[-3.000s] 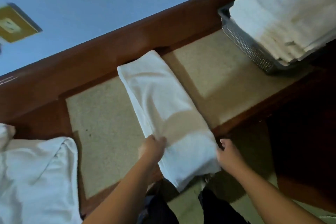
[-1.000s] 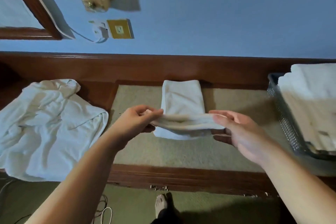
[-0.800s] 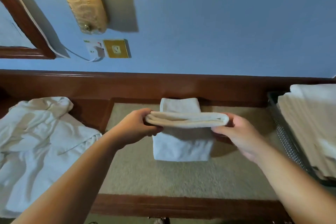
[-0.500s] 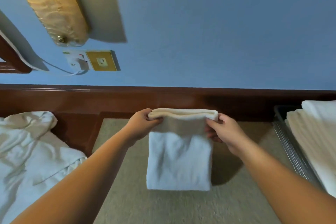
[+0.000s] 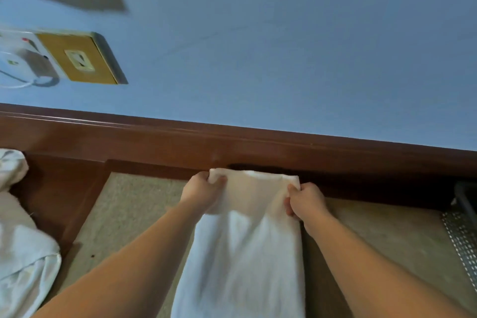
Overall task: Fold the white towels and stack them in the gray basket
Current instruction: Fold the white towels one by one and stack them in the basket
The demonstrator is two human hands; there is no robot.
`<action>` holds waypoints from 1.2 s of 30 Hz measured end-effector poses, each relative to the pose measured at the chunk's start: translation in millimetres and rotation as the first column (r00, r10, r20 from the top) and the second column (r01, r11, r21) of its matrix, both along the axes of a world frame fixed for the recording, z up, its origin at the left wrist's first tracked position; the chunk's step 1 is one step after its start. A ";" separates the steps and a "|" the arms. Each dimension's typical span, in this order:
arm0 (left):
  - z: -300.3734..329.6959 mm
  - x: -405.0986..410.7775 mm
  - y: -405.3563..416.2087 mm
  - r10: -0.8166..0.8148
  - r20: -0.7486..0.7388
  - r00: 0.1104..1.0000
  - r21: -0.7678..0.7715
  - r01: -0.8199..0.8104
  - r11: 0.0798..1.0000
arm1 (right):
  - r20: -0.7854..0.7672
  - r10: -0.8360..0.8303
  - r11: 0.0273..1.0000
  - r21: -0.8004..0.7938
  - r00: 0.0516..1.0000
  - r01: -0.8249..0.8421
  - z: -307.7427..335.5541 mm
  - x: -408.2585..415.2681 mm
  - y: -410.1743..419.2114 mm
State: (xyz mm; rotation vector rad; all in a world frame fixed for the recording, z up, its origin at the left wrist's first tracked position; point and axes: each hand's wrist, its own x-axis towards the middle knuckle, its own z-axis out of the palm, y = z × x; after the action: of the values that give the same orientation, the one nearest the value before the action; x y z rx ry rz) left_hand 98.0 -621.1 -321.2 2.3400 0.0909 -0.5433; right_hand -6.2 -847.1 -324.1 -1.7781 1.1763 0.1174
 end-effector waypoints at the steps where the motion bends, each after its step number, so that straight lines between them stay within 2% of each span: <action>1: -5.7 3.0 -2.0 -0.006 0.002 1.000 0.036 0.005 0.999 | -0.028 0.013 0.999 -0.033 1.000 -0.014 -10.2 2.5 -3.1; 4: -16.9 5.1 -6.0 0.029 0.026 0.999 0.090 -0.032 0.995 | -0.100 0.062 0.985 -0.153 0.993 -0.077 -25.0 7.0 -5.2; 6: -21.2 2.2 -8.2 0.093 0.017 0.996 0.083 -0.094 0.992 | -0.091 0.036 0.978 -0.203 0.995 -0.054 -21.3 6.4 -0.4; 8: -19.3 -3.3 -13.9 0.185 0.025 0.982 0.085 -0.186 0.979 | -0.037 -0.007 0.962 -0.273 0.999 -0.003 -8.3 1.3 11.0; 10: -12.0 -17.9 -21.1 0.234 0.181 0.955 0.158 -0.263 0.952 | 0.084 0.041 0.923 -0.386 0.996 -0.005 6.7 -8.6 30.5; 11: -9.3 -30.0 -25.3 0.153 0.344 0.926 0.200 -0.232 0.952 | 0.151 0.140 0.873 -0.485 0.979 -0.050 7.7 -15.7 41.5; 12: -8.5 -45.1 -28.7 -0.013 0.485 0.874 0.230 -0.114 0.966 | 0.171 0.273 0.798 -0.590 0.947 -0.124 4.3 -22.7 51.8; 13: -14.5 -60.3 -29.8 -0.208 0.561 0.801 0.261 0.067 0.963 | 0.107 0.389 0.718 -0.657 0.915 -0.229 -2.6 -28.9 60.8; 14: -24.0 -72.8 -28.1 -0.367 0.566 0.738 0.309 0.222 0.925 | 0.020 0.477 0.658 -0.671 0.879 -0.342 -12.0 -33.2 67.0; 15: -35.0 -78.7 -22.9 -0.459 0.494 0.738 0.342 0.320 0.883 | -0.076 0.538 0.625 -0.632 0.840 -0.458 -21.4 -36.4 70.9; 16: -43.7 -80.9 -17.3 -0.488 0.404 0.774 0.363 0.354 0.862 | -0.143 0.589 0.592 -0.594 0.796 -0.545 -31.5 -38.5 72.5; 18: -55.8 -78.3 -10.4 -0.476 0.292 0.830 0.380 0.356 0.854 | -0.187 0.643 0.538 -0.580 0.743 -0.611 -47.1 -37.8 69.0; 20: -55.1 -73.8 -14.4 -0.484 0.276 0.831 0.415 0.351 0.839 | -0.235 0.650 0.499 -0.585 0.723 -0.639 -50.5 -31.9 64.1; 24: -42.3 -67.6 -19.2 -0.502 0.171 0.848 0.444 0.388 0.808 | -0.333 0.645 0.504 -0.492 0.688 -0.710 -36.5 -26.0 63.6; 28: -4.4 -73.8 -7.4 -0.548 0.016 0.836 0.401 0.497 0.770 | -0.426 0.690 0.497 -0.310 0.586 -0.811 0.9 -29.2 61.8; 30: 13.2 -105.4 2.3 -0.535 0.043 0.844 0.396 0.477 0.785 | -0.394 0.683 0.545 -0.286 0.615 -0.788 21.3 -49.7 71.3; 32: 19.7 -149.3 15.2 -0.536 0.113 0.837 0.383 0.461 0.801 | -0.337 0.675 0.557 -0.351 0.656 -0.753 26.3 -85.4 93.3; 36: -15.1 -193.8 45.3 -0.516 0.092 0.852 0.373 0.451 0.811 | -0.296 0.720 0.488 -0.428 0.628 -0.761 -8.9 -148.6 121.0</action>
State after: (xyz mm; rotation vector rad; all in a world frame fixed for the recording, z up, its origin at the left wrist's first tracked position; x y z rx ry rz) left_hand -95.8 -575.9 -336.4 2.7534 -0.5690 -0.5783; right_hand -154.8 -726.1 -333.1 -2.7194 0.3772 0.4170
